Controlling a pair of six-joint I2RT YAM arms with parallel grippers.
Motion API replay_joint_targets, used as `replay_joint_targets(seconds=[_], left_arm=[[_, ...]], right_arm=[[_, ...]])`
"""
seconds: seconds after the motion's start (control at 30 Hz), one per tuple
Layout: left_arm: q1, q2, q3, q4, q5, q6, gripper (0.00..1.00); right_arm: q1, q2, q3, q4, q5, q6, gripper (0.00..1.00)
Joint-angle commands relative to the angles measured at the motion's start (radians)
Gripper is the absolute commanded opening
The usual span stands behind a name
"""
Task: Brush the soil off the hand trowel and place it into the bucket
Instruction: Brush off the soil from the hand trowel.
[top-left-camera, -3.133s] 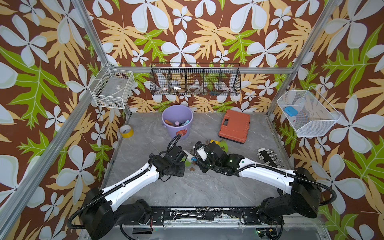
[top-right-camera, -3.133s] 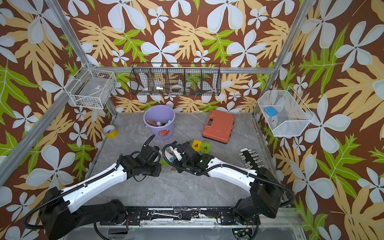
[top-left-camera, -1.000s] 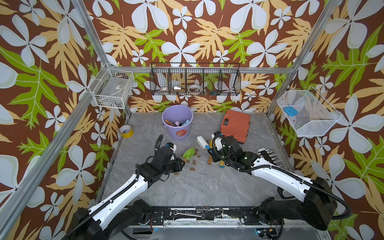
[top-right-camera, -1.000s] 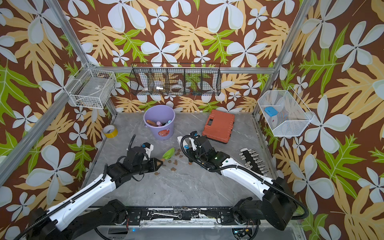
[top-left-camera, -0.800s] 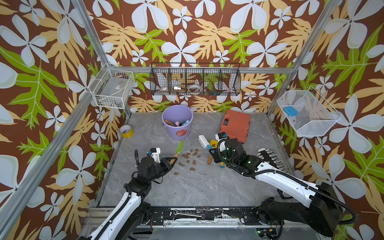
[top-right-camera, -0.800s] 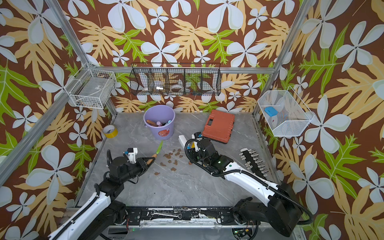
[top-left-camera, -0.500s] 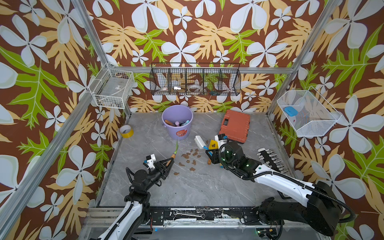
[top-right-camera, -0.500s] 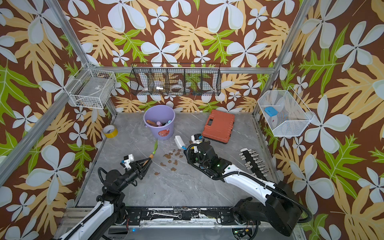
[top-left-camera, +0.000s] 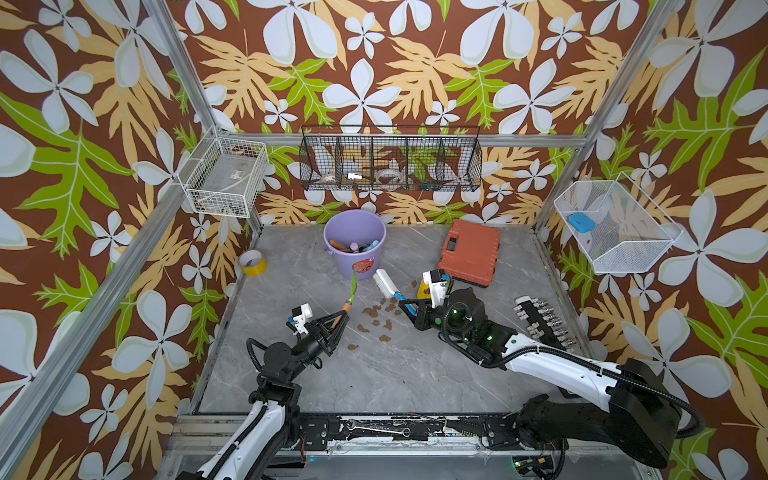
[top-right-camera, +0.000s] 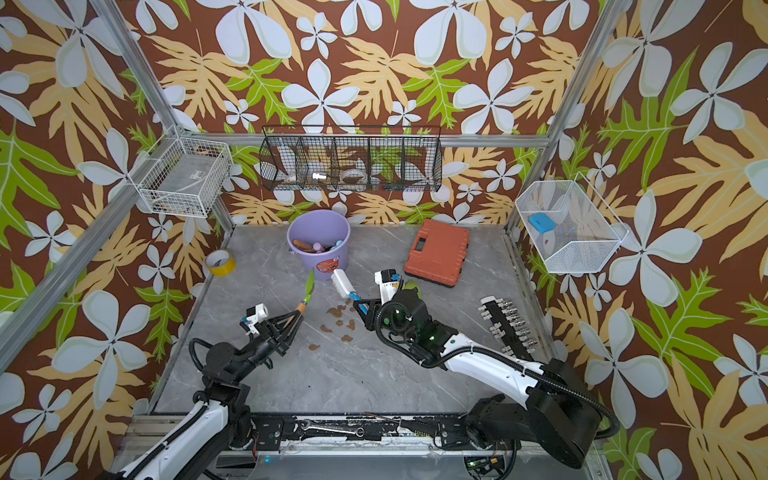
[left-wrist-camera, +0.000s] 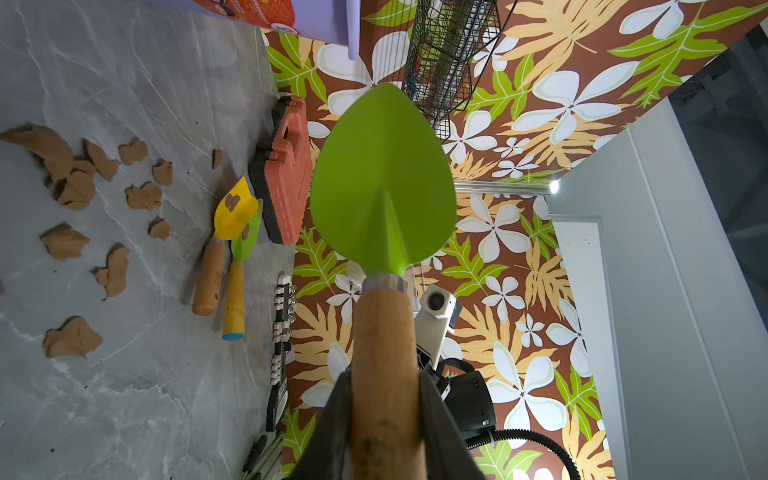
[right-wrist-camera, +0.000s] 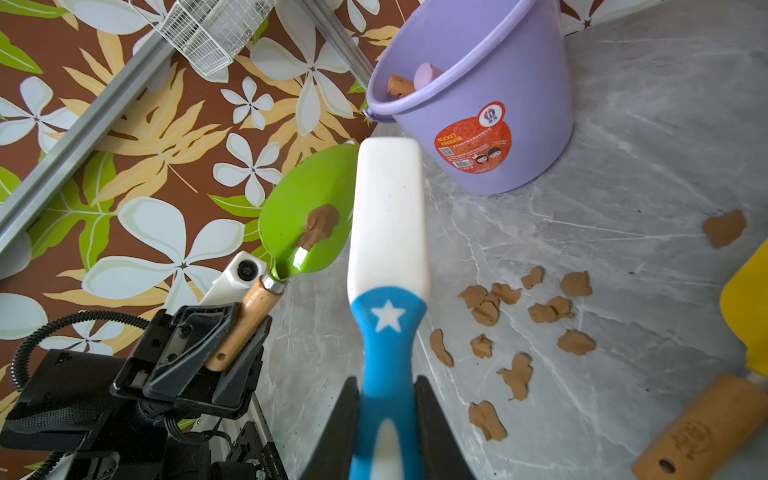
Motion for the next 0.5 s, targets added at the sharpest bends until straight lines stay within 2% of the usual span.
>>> replay_joint_targets(seconds=[0.0, 0.3, 0.47], left_arm=[[0.002, 0.016, -0.054, 0.118, 0.015, -0.019, 0.00], [0.003, 0.025, -0.048, 0.118, 0.015, -0.021, 0.00], [0.002, 0.026, -0.034, 0.093, 0.018, -0.004, 0.00]], right_arm=[[0.015, 0.018, 0.023, 0.097, -0.036, 0.023, 0.00], [0.074, 0.116, 0.083, 0.138, -0.089, 0.009, 0.00], [0.089, 0.151, 0.012, 0.153, -0.112, 0.054, 0.00]])
